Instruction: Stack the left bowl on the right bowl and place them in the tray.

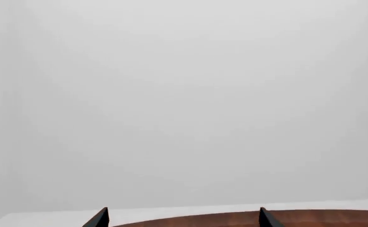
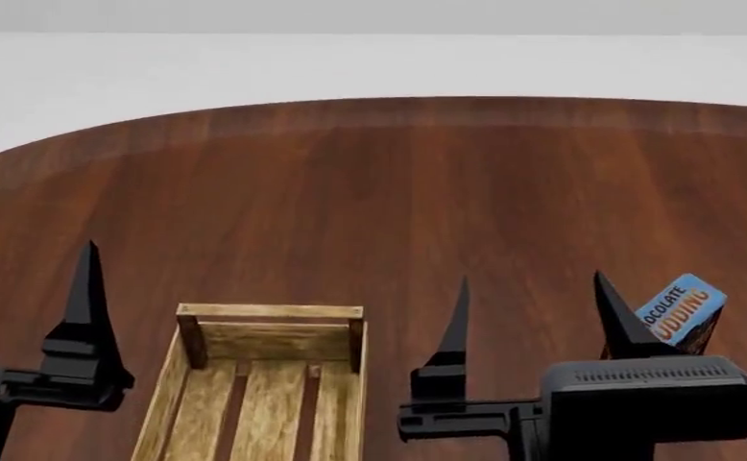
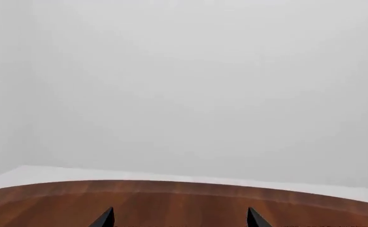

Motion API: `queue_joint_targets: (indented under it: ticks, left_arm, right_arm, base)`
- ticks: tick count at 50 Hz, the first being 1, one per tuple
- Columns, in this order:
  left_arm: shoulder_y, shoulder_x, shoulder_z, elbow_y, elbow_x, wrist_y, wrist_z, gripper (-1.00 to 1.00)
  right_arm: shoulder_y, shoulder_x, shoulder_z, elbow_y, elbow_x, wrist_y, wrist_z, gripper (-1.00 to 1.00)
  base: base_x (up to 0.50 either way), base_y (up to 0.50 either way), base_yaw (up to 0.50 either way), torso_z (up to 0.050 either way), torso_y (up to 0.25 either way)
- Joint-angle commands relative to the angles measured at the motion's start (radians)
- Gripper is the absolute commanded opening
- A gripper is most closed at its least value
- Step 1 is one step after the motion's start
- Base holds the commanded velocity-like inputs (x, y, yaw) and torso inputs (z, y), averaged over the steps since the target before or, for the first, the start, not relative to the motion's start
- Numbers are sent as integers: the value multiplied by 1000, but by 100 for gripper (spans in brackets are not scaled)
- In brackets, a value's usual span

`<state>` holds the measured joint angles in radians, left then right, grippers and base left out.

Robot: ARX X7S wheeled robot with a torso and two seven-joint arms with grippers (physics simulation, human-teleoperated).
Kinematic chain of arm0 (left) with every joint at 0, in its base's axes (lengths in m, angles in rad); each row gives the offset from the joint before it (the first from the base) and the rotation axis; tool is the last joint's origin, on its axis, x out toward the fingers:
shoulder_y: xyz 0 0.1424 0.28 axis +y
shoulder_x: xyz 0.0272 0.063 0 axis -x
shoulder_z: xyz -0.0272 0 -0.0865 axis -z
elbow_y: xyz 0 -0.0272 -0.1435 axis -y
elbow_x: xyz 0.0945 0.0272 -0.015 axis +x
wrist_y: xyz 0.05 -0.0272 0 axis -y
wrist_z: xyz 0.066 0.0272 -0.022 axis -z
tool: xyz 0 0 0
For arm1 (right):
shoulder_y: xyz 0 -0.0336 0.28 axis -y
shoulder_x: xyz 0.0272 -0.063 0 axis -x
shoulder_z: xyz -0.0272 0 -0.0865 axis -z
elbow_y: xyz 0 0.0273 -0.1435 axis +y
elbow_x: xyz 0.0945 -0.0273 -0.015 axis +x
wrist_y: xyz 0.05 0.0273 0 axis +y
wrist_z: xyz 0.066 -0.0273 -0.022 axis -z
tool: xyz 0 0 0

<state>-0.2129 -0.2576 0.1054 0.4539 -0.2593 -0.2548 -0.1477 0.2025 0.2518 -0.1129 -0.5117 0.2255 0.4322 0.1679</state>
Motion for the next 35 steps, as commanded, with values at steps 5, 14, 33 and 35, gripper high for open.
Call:
queue_joint_targets:
  ticks: [5,14,33,35]
  left_arm:
    - [18,-16,16,-3,7,34,9,100]
    - [12,-21,16,-4,6,33,3,100]
    - [6,-29,19,-5,2,28,-9,100]
    - [6,-30,19,-2,1,27,-11,100]
  right_arm:
    - [1,5,-5,1,4,2,10,100]
    - [4,7,-10,10,10,-2,12,100]
    - [9,14,-18,18,20,-3,18,100]
    - [8,15,-18,20,21,-5,17,100]
  base:
    - [2,0,0,0,-250]
    - [-1,0,0,0,-250]
    - [-1,0,0,0,-250]
    - [0,0,0,0,-250]
